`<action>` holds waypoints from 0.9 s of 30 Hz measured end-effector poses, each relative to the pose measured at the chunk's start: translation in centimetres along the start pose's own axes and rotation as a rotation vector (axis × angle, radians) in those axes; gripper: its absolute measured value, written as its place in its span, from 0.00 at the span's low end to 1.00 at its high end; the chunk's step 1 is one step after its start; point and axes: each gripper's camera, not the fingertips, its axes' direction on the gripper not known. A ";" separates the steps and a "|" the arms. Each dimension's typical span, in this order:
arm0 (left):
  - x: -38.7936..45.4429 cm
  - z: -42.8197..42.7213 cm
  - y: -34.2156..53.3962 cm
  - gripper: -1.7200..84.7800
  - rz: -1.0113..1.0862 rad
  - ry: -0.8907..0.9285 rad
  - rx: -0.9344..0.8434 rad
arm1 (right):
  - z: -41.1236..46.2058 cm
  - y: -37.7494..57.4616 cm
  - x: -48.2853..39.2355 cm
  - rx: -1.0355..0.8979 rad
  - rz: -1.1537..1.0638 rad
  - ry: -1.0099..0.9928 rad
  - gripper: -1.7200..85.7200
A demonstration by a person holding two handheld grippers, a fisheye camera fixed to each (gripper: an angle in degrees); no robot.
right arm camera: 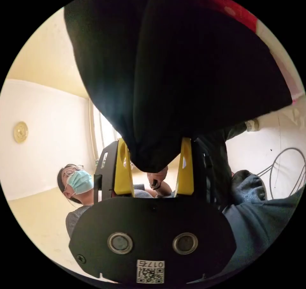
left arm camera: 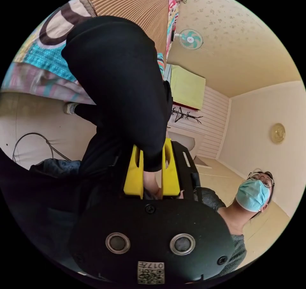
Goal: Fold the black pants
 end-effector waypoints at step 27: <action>8.3 1.1 13.0 0.11 0.488 -0.285 -0.084 | 6.3 0.7 -5.3 -0.268 -0.548 0.185 0.17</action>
